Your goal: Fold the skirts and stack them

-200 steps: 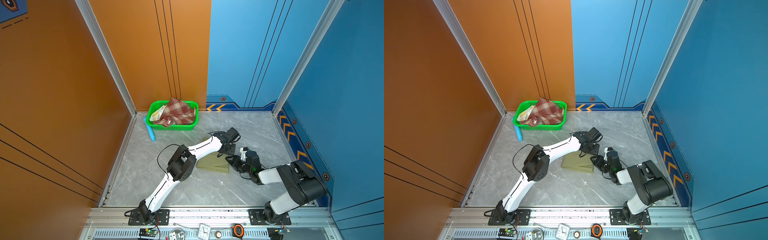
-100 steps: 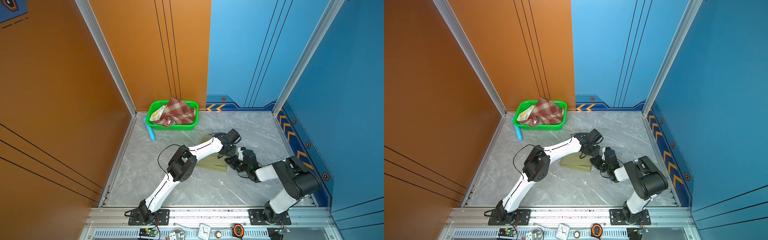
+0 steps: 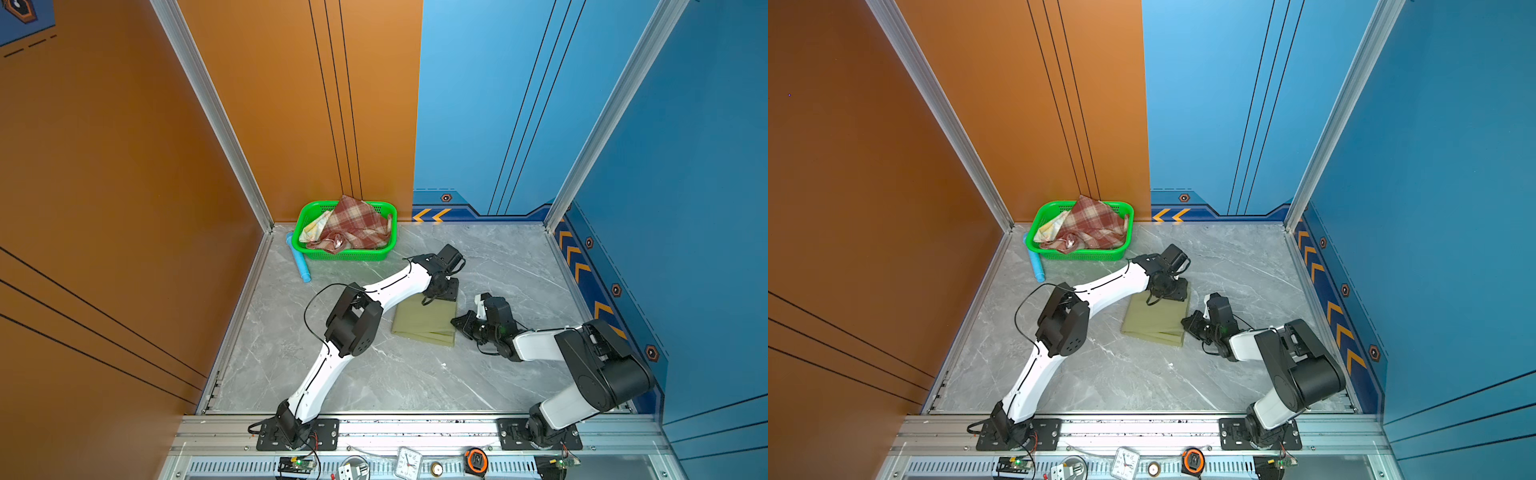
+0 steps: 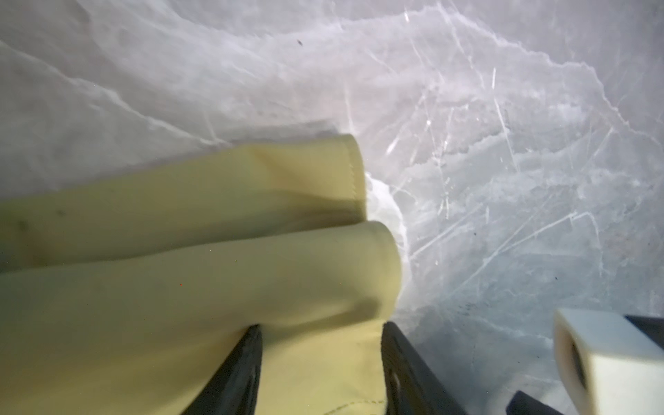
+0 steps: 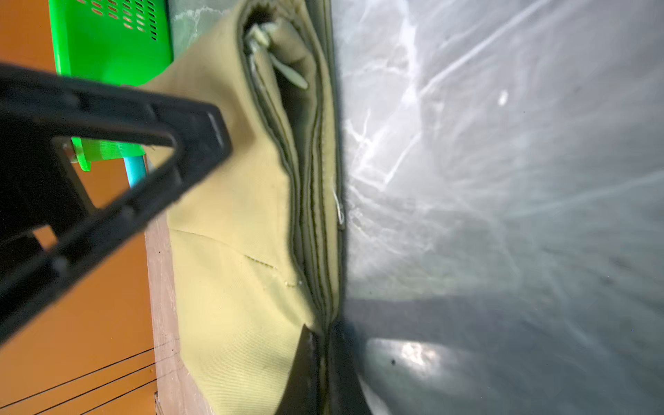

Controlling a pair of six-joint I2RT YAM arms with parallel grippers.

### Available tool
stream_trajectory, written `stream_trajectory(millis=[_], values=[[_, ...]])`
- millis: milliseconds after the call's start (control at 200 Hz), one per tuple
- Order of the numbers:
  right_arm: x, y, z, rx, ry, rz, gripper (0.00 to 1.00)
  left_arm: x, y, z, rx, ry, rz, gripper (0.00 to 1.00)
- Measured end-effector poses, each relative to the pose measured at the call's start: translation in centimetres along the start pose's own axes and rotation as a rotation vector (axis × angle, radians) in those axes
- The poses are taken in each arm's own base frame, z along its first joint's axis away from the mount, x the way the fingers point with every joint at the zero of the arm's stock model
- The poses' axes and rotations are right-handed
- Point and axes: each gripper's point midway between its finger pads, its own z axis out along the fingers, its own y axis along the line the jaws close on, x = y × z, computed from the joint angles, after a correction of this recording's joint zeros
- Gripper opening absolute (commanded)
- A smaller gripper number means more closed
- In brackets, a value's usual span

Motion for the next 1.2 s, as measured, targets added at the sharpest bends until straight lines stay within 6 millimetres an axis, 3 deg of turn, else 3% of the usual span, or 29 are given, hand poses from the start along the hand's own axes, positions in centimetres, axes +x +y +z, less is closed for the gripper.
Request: stream_trajectory(millis=[240,406,696,1026,1197], values=[[0.5,-0.4,-0.7,0.025,0.016,-0.014,0.00,-1.7,3.4,-1.0,0.007,-0.034,-0.046,0.53],[0.7,-1.0,-1.6,0.054,0.024,-0.014,0.00,-0.9,6.1,0.6,0.009,-0.023,-0.084,0.52],[0.8,-1.2,-1.7,0.071,0.030,-0.016,0.00,-1.0,6.2,0.2,0.042,-0.056,-0.084,0.52],[0.6,-1.3,-1.8,0.078,0.036,-0.007,0.00,1.1,7.9,-4.2,0.041,-0.086,-0.114,0.54],[0.7,-1.3,-1.8,0.078,0.038,-0.006,0.00,2.9,9.9,-3.1,0.016,-0.062,-0.151,0.54]])
